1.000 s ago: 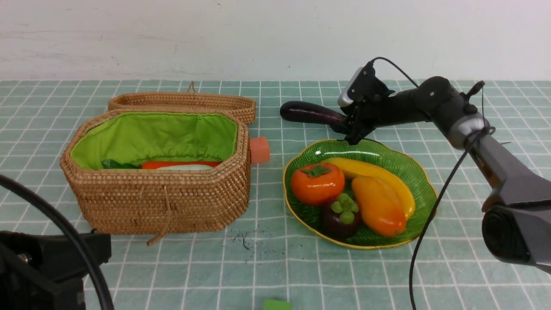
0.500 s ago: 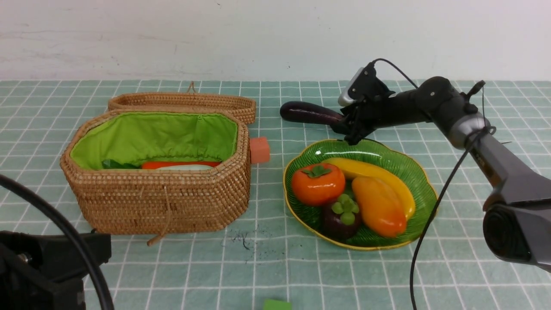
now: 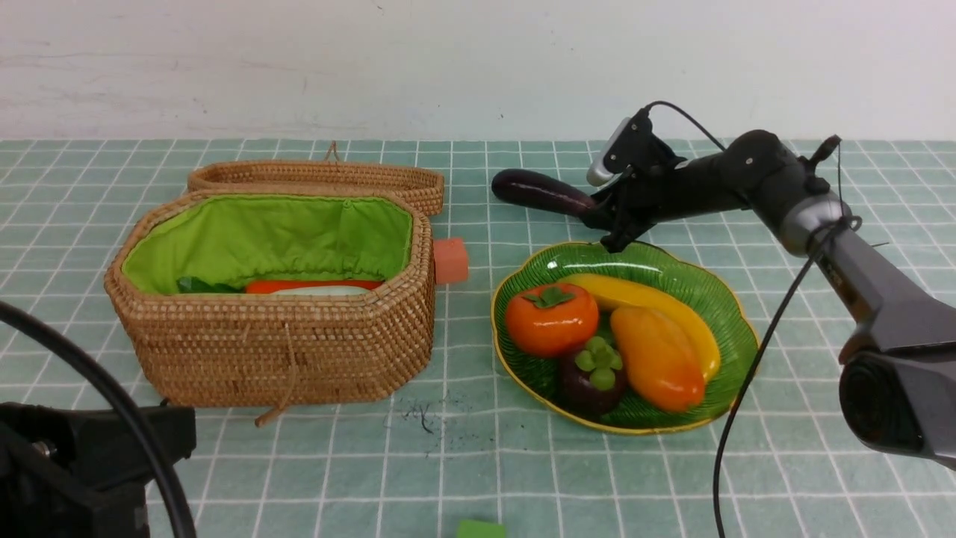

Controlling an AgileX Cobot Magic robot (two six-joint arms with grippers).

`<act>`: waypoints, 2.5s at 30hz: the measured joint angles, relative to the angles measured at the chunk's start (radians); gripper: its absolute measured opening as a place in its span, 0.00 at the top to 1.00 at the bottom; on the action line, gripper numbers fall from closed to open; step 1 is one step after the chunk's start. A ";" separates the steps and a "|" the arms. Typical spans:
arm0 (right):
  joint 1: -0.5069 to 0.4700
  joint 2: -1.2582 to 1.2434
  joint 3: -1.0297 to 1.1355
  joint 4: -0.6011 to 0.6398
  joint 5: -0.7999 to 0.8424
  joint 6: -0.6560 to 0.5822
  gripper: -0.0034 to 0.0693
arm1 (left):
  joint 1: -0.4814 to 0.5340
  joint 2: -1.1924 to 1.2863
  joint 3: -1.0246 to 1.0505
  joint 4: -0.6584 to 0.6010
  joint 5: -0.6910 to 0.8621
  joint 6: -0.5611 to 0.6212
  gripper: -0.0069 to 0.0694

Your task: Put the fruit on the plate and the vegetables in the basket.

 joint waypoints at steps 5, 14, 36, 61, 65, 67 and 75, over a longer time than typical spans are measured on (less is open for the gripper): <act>0.000 -0.015 0.001 0.048 0.004 0.000 0.60 | 0.000 0.000 0.000 0.000 0.000 0.000 0.93; 0.000 -0.164 0.000 -0.053 0.266 0.145 0.60 | 0.000 0.000 -0.016 0.014 -0.050 0.006 0.93; 0.153 -0.715 0.228 -0.059 0.482 0.689 0.60 | 0.000 -0.008 -0.090 0.389 -0.060 -0.123 0.93; 0.500 -0.596 0.344 -0.234 0.412 0.814 0.15 | 0.000 -0.176 -0.092 0.663 0.084 -0.423 0.93; 0.477 -0.719 0.351 -0.323 0.470 0.941 0.22 | 0.000 -0.199 -0.072 0.632 -0.011 -0.372 0.93; 0.465 -0.821 0.383 -0.403 0.477 1.009 0.38 | 0.000 -0.254 -0.024 0.588 -0.108 -0.346 0.93; 0.465 -1.221 0.752 -0.563 0.483 1.127 0.89 | 0.000 -0.489 0.206 0.513 -0.219 -0.343 0.93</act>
